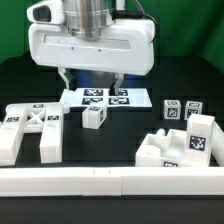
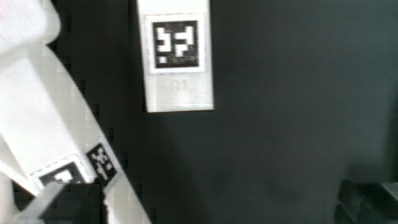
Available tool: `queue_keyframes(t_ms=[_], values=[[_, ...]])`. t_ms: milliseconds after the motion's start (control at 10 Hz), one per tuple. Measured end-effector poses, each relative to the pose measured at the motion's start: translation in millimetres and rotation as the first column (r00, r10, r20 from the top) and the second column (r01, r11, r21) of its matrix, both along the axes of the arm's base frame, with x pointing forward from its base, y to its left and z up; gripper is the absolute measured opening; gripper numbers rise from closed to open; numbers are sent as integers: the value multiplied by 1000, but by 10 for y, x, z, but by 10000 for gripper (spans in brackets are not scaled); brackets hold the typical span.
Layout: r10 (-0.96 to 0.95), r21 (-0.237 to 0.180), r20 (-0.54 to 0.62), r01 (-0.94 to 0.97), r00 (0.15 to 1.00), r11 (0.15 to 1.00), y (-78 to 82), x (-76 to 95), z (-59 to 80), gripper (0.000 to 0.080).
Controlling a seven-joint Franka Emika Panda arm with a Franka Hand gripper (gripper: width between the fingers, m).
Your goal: Assemble chair
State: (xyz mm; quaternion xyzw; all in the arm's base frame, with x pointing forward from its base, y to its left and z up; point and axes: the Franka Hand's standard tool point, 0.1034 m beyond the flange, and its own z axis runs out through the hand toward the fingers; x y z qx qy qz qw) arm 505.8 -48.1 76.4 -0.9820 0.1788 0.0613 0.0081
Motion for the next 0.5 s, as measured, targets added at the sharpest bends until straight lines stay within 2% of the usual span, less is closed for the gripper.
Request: queue_keyframes(t_ms=[300,500], values=[[-1,15,-59,1,998,1000,8,-65,-18,649],[60,70,-224,-45,973,997,-7,-160,-116,649]])
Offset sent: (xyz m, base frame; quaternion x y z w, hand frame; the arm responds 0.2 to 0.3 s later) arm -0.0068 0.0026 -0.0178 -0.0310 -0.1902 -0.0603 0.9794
